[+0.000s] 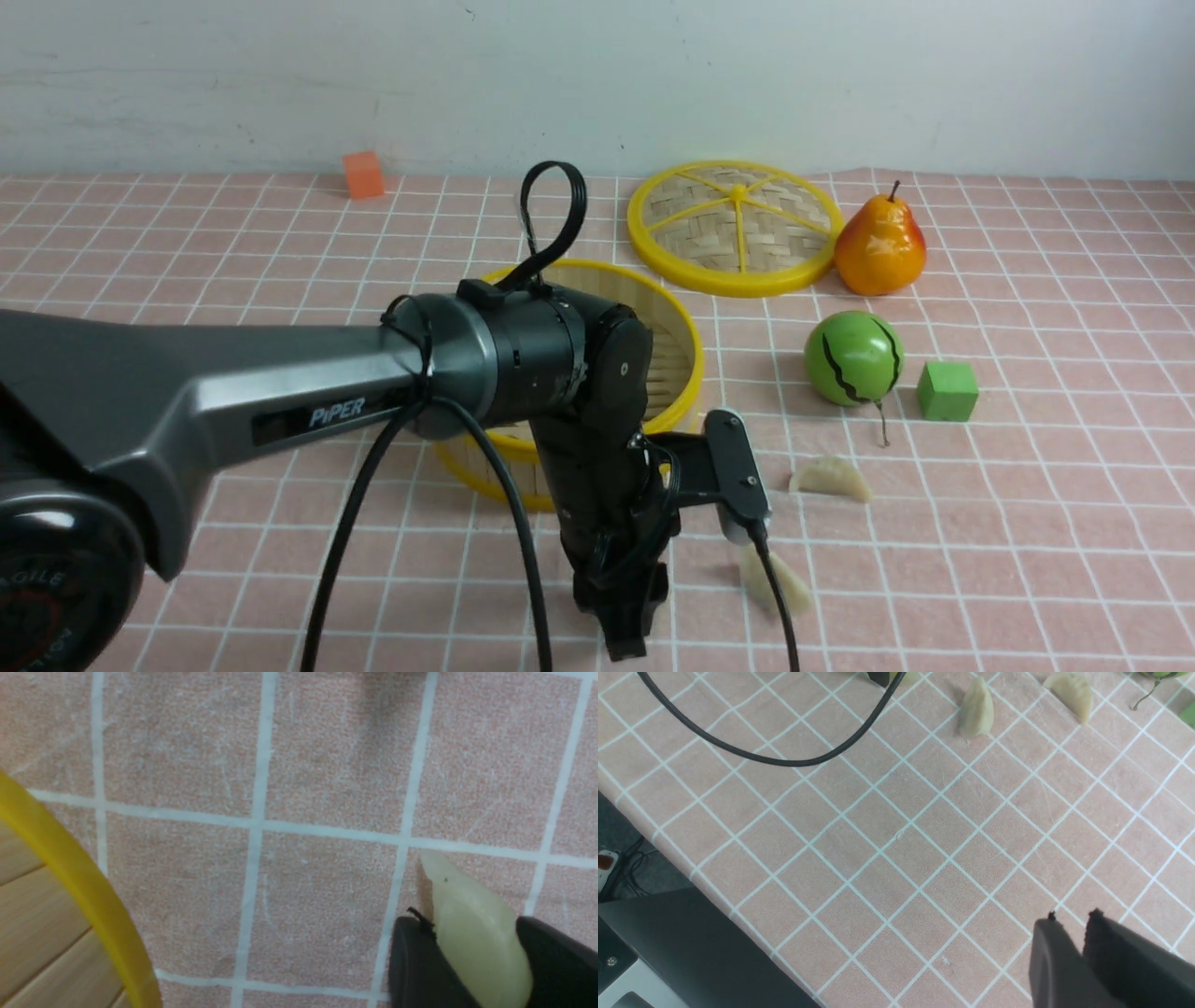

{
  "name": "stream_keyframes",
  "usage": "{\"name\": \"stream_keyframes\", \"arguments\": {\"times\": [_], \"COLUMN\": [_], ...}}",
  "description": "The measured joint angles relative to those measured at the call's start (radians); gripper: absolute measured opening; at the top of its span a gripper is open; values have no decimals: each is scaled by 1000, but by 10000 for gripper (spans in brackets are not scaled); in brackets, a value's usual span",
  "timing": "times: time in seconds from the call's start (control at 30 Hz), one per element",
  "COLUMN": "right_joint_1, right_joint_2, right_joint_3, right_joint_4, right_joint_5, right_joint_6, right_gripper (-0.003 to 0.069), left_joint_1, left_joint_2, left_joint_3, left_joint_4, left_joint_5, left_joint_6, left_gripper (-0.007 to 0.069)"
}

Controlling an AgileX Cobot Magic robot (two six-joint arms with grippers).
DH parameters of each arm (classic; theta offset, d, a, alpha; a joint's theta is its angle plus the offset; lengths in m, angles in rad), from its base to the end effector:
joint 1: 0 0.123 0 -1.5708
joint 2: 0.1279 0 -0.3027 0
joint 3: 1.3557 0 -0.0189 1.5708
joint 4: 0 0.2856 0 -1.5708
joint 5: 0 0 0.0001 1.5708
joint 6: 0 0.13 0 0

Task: Put the dumplings into the steamer on the table with the pink tablecloth.
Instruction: 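Reach for and grasp a dumpling on the table with the left gripper, then place the dumpling into the bamboo steamer basket with the left gripper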

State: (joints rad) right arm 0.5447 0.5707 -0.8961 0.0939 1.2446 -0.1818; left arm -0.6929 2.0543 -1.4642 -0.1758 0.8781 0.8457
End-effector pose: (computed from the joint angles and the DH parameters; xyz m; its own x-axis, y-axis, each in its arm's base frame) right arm 0.0877 0.0666 0.3538 -0.5386 -0.5022 -0.6766 -0.6562 0.7537 -0.0370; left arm 0.3414 -0.3062 0.1234 -0.1238 0.9643 -0.2341 0.9903 0.1352 0.0331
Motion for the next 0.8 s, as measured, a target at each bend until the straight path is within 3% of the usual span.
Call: {"name": "stream_keyframes", "arguments": {"times": [0.17, 0.43, 0.57, 0.8], "right_joint_1": [0, 0, 0, 0], "right_joint_2": [0, 0, 0, 0], "right_joint_3": [0, 1, 1, 1], "right_joint_4": [0, 0, 6, 66], "right_joint_5": [-17, -76, -77, -76], "right_joint_6": [0, 0, 0, 0], "right_gripper": [116, 121, 123, 127], "left_joint_1": [0, 20, 85, 233], "left_joint_2": [-13, -67, -69, -40], "left_joint_3": [-44, -302, -424, -441], "left_joint_4": [4, 39, 84, 118], "left_joint_5": [51, 170, 189, 142], "left_joint_6": [-190, -543, -726, -950], "left_gripper": [235, 235, 235, 235]}}
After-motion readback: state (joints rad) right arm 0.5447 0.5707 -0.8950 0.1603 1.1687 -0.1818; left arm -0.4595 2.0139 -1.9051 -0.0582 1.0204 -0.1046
